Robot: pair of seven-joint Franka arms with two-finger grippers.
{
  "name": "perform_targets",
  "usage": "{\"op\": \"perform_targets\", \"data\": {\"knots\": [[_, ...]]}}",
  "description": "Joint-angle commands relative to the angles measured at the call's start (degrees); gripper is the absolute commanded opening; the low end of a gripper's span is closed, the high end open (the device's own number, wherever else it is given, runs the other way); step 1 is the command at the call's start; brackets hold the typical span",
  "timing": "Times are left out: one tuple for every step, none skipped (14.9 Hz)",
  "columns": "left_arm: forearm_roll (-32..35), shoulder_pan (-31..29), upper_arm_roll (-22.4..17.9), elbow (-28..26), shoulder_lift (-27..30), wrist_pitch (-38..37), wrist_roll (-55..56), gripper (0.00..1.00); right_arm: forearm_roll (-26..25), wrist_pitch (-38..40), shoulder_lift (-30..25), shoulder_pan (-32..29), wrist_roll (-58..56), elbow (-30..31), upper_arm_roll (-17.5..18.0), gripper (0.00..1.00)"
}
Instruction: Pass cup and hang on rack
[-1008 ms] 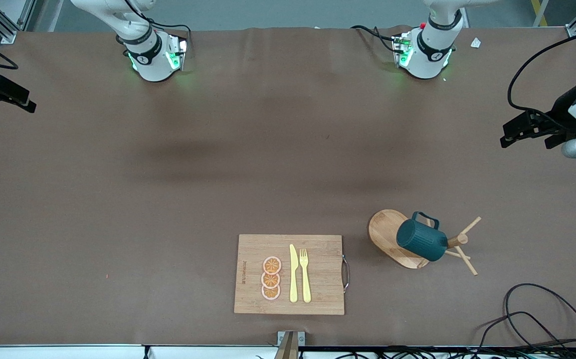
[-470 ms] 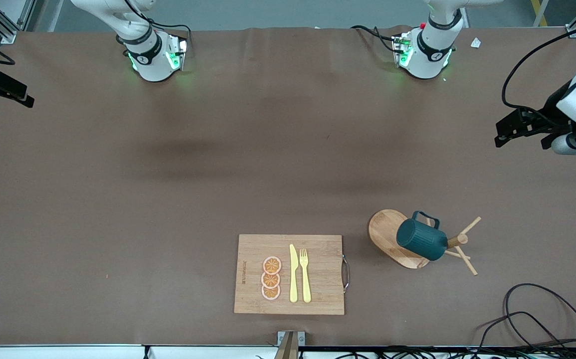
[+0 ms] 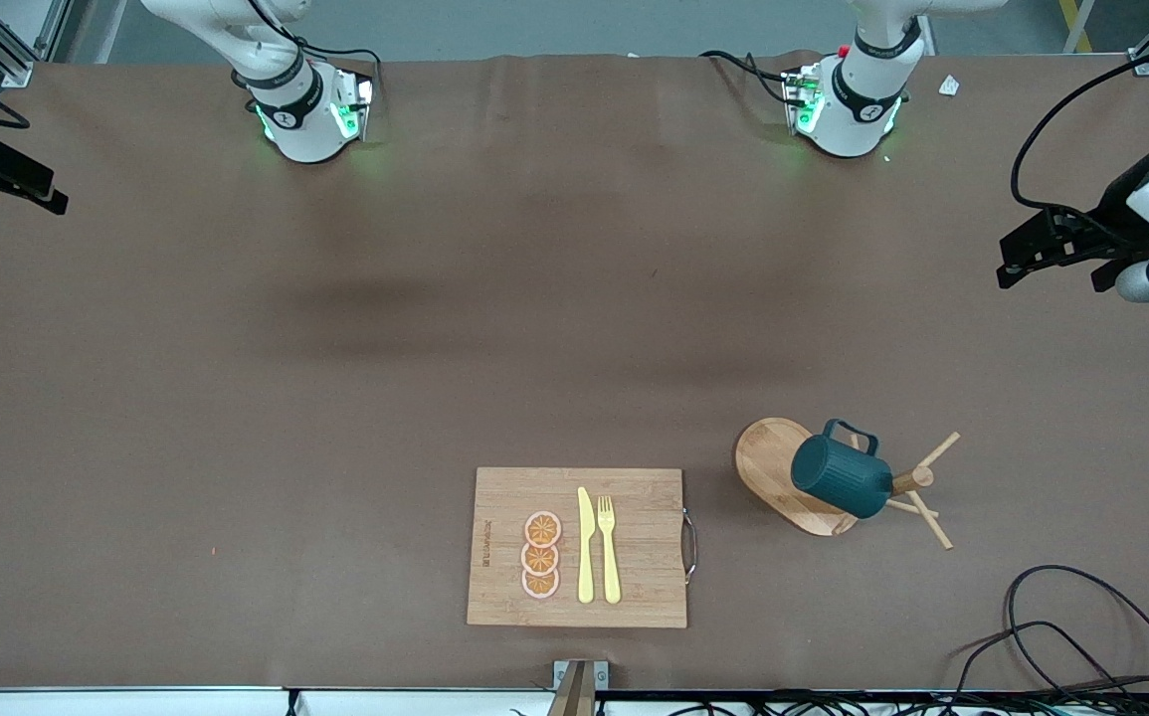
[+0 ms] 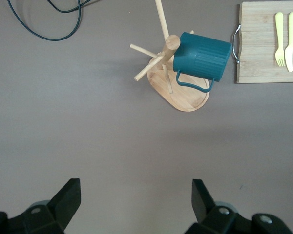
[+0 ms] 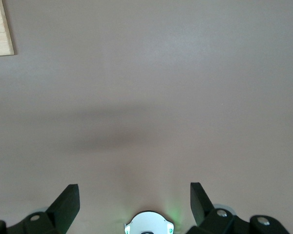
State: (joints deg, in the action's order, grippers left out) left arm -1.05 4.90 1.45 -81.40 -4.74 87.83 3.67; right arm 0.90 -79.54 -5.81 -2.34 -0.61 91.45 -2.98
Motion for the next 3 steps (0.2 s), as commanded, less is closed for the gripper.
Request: {"op": "perform_targets", "data": {"knots": [[1.1, 0.7, -0.7, 2.0, -0.9, -1.1, 0.3, 1.00, -0.3, 0.5, -1.0, -0.6, -0.6, 0.6, 0.5, 1.00], [1.1, 0.8, -0.7, 2.9, -1.4, -1.1, 0.4, 1.00, -0.3, 0.6, -1.0, -0.6, -0.5, 0.6, 0.5, 1.00], [1.0, 0.8, -0.7, 3.4, -1.6, -1.1, 0.5, 1.00, -0.3, 0.7, -1.1, -0.6, -0.5, 0.7, 0.5, 1.00]]}}
